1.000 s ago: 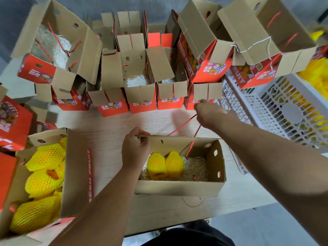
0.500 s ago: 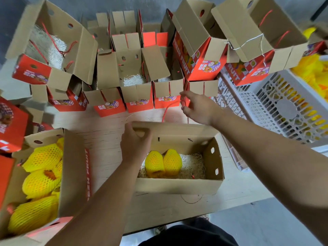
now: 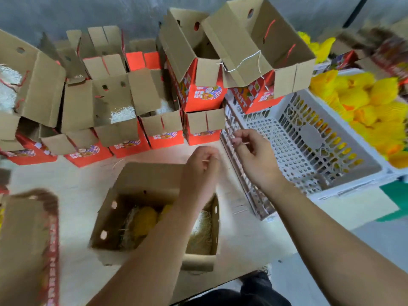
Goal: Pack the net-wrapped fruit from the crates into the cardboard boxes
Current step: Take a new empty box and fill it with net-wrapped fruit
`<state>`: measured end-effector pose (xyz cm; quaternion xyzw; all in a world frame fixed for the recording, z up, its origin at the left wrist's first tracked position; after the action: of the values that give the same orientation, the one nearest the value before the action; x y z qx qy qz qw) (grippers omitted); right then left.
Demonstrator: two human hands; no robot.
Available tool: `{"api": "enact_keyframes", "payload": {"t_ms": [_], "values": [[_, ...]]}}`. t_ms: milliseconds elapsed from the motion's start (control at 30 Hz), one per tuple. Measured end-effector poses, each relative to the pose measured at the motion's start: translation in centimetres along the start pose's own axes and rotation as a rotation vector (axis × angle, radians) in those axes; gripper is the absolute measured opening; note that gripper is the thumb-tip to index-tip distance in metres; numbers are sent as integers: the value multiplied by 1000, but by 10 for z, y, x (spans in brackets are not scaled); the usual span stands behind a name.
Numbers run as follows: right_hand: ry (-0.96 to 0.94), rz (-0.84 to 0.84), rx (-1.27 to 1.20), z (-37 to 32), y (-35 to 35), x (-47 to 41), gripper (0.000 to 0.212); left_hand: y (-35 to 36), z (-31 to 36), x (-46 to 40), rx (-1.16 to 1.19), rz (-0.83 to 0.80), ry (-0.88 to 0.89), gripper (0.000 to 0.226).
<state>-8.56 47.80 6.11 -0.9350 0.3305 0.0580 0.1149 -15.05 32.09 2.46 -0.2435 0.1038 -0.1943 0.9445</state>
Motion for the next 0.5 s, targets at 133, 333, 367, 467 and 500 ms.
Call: {"api": "enact_keyframes", "payload": {"t_ms": [133,333,367,467,500], "values": [[-47,-1,-20,14,-73,-25,19,100,63,-18,47,-113,18,18],[-5,39,36,73,-235,-81,18,272,143,-51,63,-270,-6,25],[-4,64,50,85,-263,-90,18,301,154,-54,71,-297,-10,22],[3,126,151,122,-347,-119,16,374,188,-65,82,-362,20,16],[19,141,208,135,-373,-130,17,393,197,-71,60,-360,30,14]]}}
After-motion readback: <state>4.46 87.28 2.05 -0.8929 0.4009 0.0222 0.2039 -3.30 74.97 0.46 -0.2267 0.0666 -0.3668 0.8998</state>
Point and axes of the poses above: each hand's wrist, its own x-axis away from the middle knuckle, its own y-axis out of the palm, z = x × y, the point moved 7 cm from there along -x, towards the middle knuckle, and after that the axes turned 13 degrees about -x, right-handed, at the moved point
